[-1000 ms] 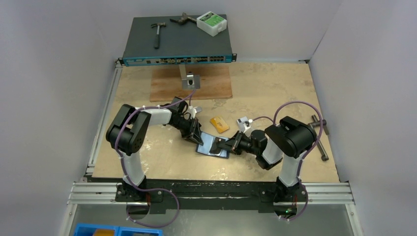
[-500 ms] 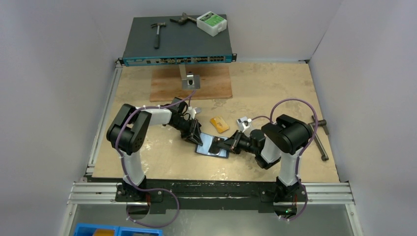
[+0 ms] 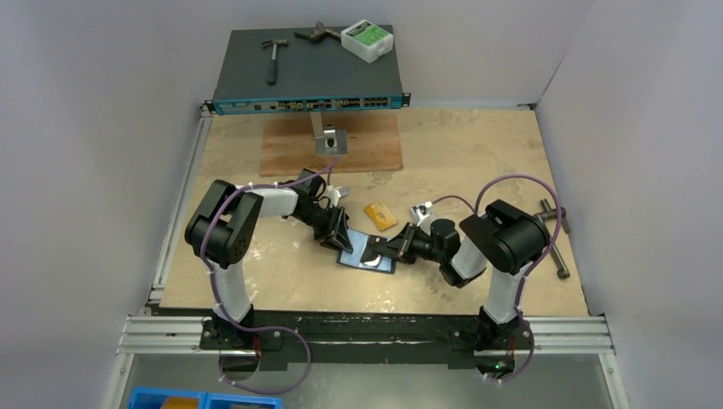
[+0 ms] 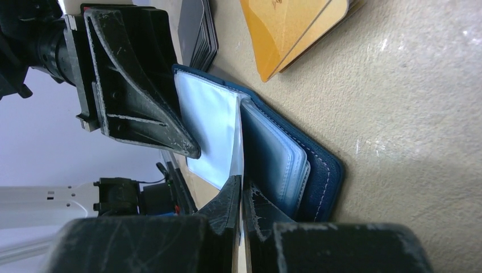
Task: Put the credit cards into the card holder
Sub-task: Insert the credit card into the card holder.
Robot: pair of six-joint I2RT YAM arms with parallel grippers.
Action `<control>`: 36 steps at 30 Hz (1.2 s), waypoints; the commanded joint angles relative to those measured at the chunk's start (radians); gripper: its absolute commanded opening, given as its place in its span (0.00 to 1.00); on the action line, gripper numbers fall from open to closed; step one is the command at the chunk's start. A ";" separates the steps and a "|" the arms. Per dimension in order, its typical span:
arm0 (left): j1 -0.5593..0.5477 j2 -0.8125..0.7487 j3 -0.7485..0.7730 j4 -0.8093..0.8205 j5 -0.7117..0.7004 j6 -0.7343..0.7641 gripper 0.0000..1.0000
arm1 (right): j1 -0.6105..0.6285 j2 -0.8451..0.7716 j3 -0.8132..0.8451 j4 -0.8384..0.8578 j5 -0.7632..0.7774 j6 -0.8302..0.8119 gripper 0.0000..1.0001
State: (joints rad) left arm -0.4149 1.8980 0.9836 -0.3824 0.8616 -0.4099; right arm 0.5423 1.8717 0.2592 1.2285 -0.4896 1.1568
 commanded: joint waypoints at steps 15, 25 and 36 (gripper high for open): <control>-0.002 -0.021 0.012 0.016 0.040 -0.020 0.23 | 0.029 -0.076 0.077 -0.271 -0.001 -0.124 0.00; -0.002 -0.017 0.022 -0.011 0.013 -0.007 0.13 | 0.029 -0.069 0.151 -0.386 -0.081 -0.146 0.00; -0.002 -0.007 0.022 -0.007 0.021 -0.005 0.13 | 0.028 -0.020 0.171 -0.381 -0.097 -0.141 0.00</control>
State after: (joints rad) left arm -0.4149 1.8980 0.9836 -0.3946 0.8597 -0.4263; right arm 0.5659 1.8118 0.4095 0.8970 -0.5850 1.0500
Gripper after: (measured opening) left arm 0.131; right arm 0.004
